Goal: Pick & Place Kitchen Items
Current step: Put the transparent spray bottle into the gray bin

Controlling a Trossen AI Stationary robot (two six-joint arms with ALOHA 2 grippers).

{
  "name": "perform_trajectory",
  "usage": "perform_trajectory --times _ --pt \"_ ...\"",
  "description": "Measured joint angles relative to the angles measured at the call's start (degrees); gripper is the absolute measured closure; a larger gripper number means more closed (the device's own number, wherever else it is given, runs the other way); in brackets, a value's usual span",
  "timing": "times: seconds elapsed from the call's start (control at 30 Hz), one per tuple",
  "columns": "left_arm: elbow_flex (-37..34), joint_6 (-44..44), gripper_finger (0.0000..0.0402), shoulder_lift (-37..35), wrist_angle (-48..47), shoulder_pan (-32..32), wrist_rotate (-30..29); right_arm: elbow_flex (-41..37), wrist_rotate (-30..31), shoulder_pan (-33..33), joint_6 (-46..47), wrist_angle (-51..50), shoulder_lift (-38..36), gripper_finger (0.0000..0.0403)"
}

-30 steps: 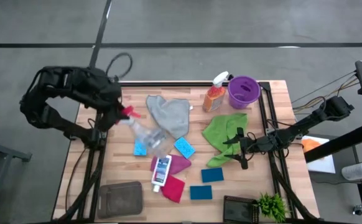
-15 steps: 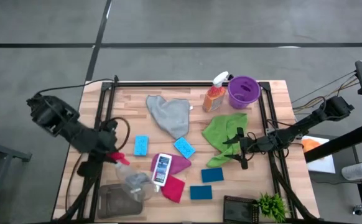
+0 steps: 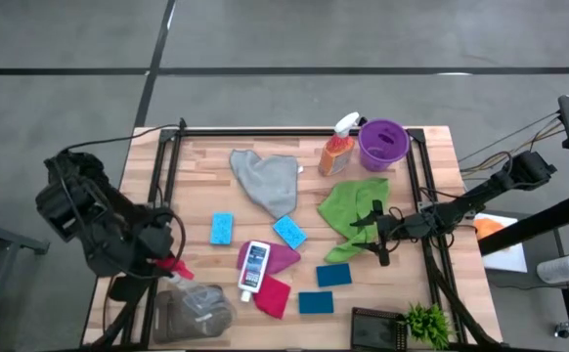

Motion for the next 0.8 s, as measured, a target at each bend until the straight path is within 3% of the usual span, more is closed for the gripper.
perform_trajectory --times 0.33,0.63,0.8 --pt "-9.21 -0.97 0.0294 0.26 0.01 -0.51 3.1 0.09 0.02 -0.02 0.0 0.23 0.0 0.0119" --pt "-11.13 -2.33 0.0294 0.24 -0.15 -0.51 3.02 0.11 0.04 -0.02 0.0 0.73 0.0 0.0119" --pt "-11.18 -2.15 0.0294 0.26 -0.1 -0.65 0.19 0.11 0.04 -0.02 0.0 0.82 0.0 0.0119"
